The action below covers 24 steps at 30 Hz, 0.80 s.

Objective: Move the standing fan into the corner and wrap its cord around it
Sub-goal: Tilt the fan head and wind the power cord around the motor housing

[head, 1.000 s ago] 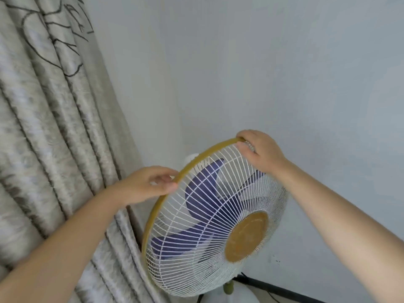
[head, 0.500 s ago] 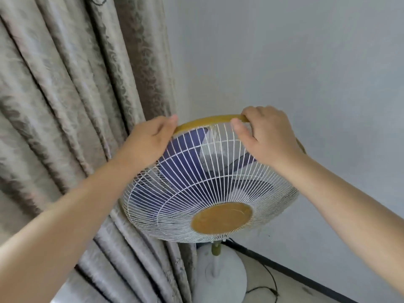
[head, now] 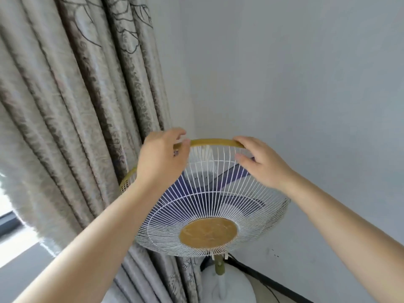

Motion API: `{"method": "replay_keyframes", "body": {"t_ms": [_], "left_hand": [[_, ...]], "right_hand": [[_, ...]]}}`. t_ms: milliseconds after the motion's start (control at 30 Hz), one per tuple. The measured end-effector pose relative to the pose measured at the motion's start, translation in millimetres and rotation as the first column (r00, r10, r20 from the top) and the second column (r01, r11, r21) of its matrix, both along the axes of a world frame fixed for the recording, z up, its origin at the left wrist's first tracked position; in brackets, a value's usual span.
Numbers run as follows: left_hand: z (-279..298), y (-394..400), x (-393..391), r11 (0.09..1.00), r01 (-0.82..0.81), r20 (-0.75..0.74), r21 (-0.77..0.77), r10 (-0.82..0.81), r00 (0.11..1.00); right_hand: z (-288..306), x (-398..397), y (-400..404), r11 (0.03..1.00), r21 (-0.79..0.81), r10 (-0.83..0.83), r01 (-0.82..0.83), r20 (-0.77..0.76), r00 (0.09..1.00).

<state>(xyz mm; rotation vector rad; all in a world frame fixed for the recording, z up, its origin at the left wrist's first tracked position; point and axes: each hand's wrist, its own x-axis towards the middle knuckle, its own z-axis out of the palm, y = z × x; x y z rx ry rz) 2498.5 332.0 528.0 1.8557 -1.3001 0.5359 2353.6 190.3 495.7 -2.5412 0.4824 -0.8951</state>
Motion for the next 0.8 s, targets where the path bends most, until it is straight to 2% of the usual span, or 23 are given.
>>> {"method": "replay_keyframes", "body": {"t_ms": [100,233,367,500,600,700,800], "left_hand": [[3.0,-18.2,-25.2,0.998,-0.001,-0.048,0.063,0.004,0.999],[-13.3,-24.5,-38.5,0.988,-0.073,-0.034,0.137,0.079,0.996],[-16.0,-13.3,-34.6,0.985,-0.05,-0.024,0.167,0.054,0.998],[3.1,-17.3,-39.6,0.969,-0.144,-0.111,0.203,0.169,0.979],[22.6,-40.2,-46.0,0.869,-0.299,-0.017,0.394,0.333,0.943],[29.3,-73.1,-47.8,0.771,-0.321,0.034,0.549,0.363,0.931],[30.1,-108.6,-41.4,0.677,-0.317,0.004,0.664,0.421,0.907]], "right_hand": [[-2.7,-7.6,4.0,0.993,0.12,-0.005,-0.005,0.084,0.996],[-14.7,-24.3,6.4,0.981,0.179,-0.093,0.069,0.129,0.987],[-19.9,-44.1,-5.3,0.947,0.306,-0.116,0.099,0.038,0.993],[-11.5,-52.3,-19.0,0.952,0.3,-0.031,0.057,-0.091,0.995],[0.6,-51.1,-35.8,0.949,0.315,0.042,0.005,-0.142,0.989],[13.6,-46.1,-59.6,0.947,0.306,0.177,-0.102,-0.23,0.957],[21.8,-40.9,-96.7,0.891,0.376,0.382,-0.255,-0.318,0.867]]}}
